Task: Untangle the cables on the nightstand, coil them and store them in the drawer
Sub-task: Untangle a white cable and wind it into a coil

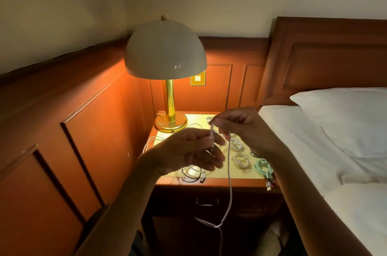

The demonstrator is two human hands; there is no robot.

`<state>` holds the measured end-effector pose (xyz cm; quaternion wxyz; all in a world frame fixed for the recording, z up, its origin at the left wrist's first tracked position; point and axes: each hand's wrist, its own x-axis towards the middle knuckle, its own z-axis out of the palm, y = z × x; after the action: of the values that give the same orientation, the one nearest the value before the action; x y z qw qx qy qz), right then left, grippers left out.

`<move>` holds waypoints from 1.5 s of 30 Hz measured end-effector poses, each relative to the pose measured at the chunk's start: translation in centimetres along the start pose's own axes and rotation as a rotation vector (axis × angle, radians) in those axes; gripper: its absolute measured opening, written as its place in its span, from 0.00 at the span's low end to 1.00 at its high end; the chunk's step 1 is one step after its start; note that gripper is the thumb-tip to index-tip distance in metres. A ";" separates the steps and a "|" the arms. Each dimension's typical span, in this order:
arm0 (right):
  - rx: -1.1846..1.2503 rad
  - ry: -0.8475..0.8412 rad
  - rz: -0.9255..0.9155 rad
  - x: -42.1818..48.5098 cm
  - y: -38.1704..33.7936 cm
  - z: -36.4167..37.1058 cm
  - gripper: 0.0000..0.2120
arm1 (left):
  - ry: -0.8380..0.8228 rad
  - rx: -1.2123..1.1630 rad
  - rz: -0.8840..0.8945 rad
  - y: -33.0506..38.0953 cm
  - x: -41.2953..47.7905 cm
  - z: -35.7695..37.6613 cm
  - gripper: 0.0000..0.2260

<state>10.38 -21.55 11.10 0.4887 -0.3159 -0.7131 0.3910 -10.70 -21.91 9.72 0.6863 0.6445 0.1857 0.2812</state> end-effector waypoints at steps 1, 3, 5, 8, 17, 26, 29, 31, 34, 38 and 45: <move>0.020 0.028 0.003 -0.1 0.5 0.7 0.09 | -0.034 -0.032 -0.016 -0.1 0.1 0.4 0.14; 0.057 0.086 0.012 -0.4 1.3 1.6 0.07 | -0.015 -0.102 0.025 -0.4 0.5 0.8 0.13; 0.132 0.148 0.068 -0.8 2.3 2.0 0.05 | 0.076 -0.158 0.115 -0.5 1.1 0.8 0.11; 0.171 0.181 0.254 -2.3 4.1 3.5 0.09 | 0.315 -0.319 0.229 -0.7 2.7 -0.3 0.12; -0.735 0.146 0.143 -2.5 0.3 1.1 0.03 | 0.273 0.797 0.174 -5.0 2.3 -3.5 0.13; -0.138 0.220 0.175 -1.7 1.0 2.8 0.10 | -0.250 -0.482 0.034 -3.5 1.0 -2.6 0.15; -0.122 0.291 0.201 -2.5 2.2 3.5 0.11 | -0.239 -0.702 0.035 -4.0 0.8 -2.5 0.14; -0.104 0.312 0.226 -3.0 3.0 3.8 0.12 | -0.154 -0.803 0.084 -4.1 1.0 -2.4 0.12; -0.156 0.269 0.238 -3.6 3.9 4.8 0.14 | 0.101 -0.972 0.224 -3.9 1.9 -1.8 0.08; -0.294 0.170 0.292 -4.4 4.1 6.1 0.11 | 0.537 -0.880 0.390 -3.7 3.9 -1.3 0.08; -0.818 0.173 0.092 -4.3 -0.8 2.9 0.06 | 0.405 0.988 0.450 -4.9 2.0 -4.1 0.10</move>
<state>8.99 -26.21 9.25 0.3633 -0.5469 -0.7511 0.0690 -10.94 -17.53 4.70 0.1781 0.8455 0.2808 0.4178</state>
